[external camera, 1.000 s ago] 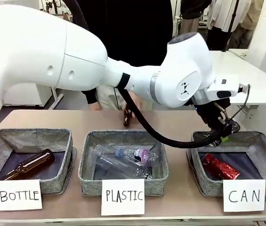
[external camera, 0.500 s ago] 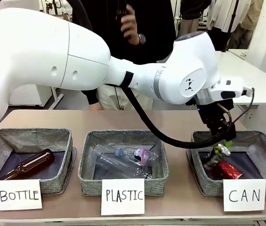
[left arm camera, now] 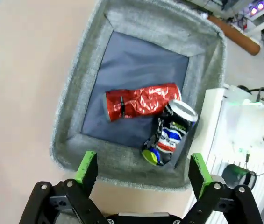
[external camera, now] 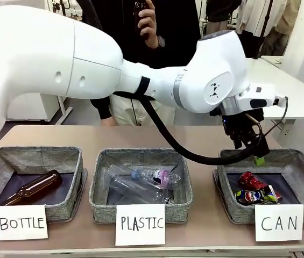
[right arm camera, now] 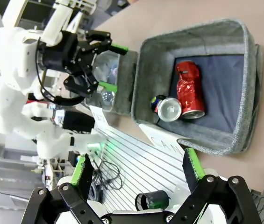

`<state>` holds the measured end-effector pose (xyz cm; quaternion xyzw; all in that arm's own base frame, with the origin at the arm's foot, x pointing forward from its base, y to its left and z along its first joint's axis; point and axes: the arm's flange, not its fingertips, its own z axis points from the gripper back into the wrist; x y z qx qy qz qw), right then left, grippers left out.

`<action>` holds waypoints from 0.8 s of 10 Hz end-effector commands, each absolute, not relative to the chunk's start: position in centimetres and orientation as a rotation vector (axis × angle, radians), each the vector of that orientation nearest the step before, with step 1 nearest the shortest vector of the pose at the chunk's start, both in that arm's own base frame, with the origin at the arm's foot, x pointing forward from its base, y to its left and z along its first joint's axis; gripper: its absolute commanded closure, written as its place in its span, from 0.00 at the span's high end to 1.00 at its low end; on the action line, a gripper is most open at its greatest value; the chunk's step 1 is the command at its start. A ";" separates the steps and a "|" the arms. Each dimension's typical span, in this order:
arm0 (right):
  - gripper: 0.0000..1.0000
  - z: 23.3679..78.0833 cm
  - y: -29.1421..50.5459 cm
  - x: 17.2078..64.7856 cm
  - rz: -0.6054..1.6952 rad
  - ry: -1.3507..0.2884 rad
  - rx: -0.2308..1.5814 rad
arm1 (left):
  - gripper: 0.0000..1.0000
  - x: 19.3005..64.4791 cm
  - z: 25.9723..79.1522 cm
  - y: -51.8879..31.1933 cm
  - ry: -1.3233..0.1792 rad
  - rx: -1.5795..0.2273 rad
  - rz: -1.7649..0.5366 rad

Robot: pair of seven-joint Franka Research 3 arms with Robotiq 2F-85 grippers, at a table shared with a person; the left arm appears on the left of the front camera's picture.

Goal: Sort the can waste into the basket.
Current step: Pick up the can waste from the table and place it in the right Fabric basket.

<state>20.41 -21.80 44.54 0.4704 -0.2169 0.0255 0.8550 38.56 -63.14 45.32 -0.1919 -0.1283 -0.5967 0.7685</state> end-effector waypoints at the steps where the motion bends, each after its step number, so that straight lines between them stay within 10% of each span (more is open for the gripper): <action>1: 1.00 45.4 -21.5 21.1 0.088 -0.443 0.952 | 1.00 37.8 47.4 -60.9 -0.165 -0.286 -1.221; 4: 1.00 50.0 -16.8 28.4 0.205 -0.435 0.899 | 1.00 39.4 56.9 -47.9 0.117 -0.222 -0.935; 8: 1.00 57.4 -3.3 37.9 0.267 -0.404 0.943 | 1.00 38.6 62.9 -23.7 -0.032 -0.596 -0.524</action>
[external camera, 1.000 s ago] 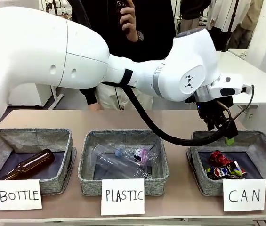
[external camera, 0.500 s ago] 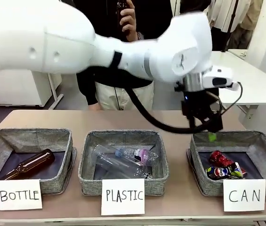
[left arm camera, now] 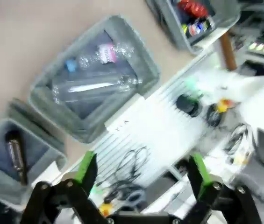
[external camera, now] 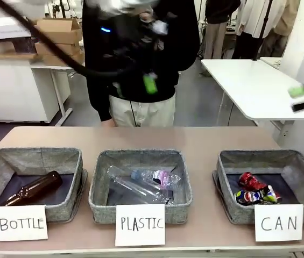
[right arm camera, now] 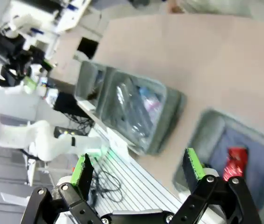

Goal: Sort the can waste into the basket.
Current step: Pick up the can waste from the table and place it in the right Fabric basket.

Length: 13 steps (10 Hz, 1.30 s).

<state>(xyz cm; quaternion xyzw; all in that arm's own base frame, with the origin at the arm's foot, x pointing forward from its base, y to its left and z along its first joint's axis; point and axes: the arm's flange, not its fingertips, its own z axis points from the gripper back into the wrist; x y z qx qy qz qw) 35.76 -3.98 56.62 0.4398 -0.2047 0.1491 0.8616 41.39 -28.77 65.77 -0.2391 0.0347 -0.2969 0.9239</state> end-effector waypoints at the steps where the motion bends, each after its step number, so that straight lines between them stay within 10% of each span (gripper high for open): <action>1: 1.00 58.6 -0.9 39.4 0.246 -0.376 0.971 | 1.00 37.2 63.5 -16.9 -0.067 -0.705 -0.429; 4: 1.00 59.9 1.3 40.9 0.123 -0.364 1.038 | 1.00 36.1 62.0 1.6 -0.120 -1.080 -0.204; 5: 1.00 59.1 2.1 40.2 0.245 -0.343 0.996 | 1.00 37.0 65.5 -7.2 -0.083 -0.867 -0.303; 13: 1.00 59.1 2.1 40.2 0.245 -0.343 0.996 | 1.00 37.0 65.5 -7.2 -0.083 -0.867 -0.303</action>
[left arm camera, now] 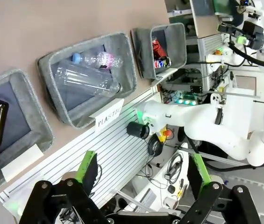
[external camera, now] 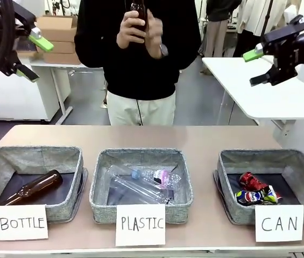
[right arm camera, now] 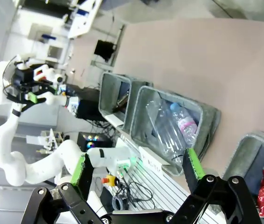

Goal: Sort the can waste into the basket.
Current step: Pick up the can waste from the table and place it in the right Fabric basket.

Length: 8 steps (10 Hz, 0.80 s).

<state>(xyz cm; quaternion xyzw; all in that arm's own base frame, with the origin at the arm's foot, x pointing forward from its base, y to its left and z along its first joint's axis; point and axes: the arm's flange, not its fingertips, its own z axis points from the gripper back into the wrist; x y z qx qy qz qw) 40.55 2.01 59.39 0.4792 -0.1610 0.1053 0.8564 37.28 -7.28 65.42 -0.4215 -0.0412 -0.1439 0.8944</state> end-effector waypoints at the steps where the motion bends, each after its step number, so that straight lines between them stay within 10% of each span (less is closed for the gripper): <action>1: 1.00 59.1 2.1 40.2 0.245 -0.343 0.996 | 1.00 37.0 65.5 -7.2 -0.083 -0.867 -0.303; 8: 1.00 59.1 2.1 40.2 0.245 -0.343 0.996 | 1.00 37.0 65.5 -7.2 -0.083 -0.867 -0.303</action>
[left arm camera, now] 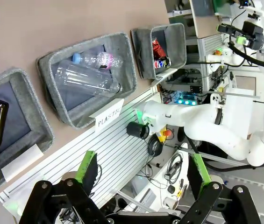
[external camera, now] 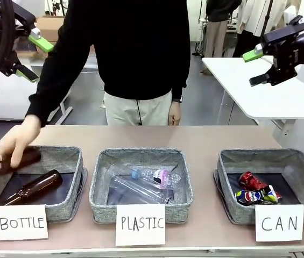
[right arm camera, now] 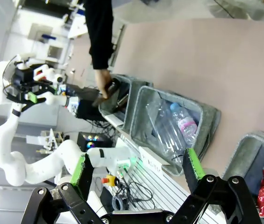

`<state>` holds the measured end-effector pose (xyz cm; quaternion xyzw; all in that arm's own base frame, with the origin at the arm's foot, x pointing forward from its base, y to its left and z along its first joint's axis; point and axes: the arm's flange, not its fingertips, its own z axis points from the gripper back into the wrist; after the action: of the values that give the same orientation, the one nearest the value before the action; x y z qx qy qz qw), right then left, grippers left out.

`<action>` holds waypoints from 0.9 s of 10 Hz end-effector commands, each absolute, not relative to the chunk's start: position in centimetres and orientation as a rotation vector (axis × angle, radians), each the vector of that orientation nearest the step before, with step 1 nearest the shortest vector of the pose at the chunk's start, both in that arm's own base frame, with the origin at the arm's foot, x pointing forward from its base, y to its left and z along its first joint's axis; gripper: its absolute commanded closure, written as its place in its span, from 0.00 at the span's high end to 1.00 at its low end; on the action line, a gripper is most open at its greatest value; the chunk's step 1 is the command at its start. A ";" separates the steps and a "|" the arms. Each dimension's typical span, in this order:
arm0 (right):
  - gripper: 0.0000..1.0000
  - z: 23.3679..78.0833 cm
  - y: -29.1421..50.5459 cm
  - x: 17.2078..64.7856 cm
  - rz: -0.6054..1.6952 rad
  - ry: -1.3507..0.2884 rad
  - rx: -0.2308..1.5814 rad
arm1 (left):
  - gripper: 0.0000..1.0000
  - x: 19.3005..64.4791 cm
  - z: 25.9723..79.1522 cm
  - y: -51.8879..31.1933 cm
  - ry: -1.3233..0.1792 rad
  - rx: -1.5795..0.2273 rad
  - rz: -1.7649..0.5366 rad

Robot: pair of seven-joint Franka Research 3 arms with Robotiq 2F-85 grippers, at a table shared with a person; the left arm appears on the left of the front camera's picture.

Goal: Sort the can waste into the basket.
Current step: Pick up the can waste from the table and place it in the right Fabric basket.

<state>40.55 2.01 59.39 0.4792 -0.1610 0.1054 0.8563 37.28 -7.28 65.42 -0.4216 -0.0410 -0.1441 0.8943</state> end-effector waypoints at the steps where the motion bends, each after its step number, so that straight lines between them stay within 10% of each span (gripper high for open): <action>1: 1.00 59.1 2.1 40.2 0.245 -0.343 0.996 | 1.00 37.0 65.5 -7.2 -0.083 -0.867 -0.303; 9: 1.00 59.1 2.1 40.2 0.245 -0.343 0.996 | 1.00 37.0 65.5 -7.2 -0.083 -0.867 -0.303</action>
<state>40.55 2.01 59.39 0.4792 -0.1611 0.1055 0.8563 37.28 -7.28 65.42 -0.4216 -0.0410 -0.1441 0.8943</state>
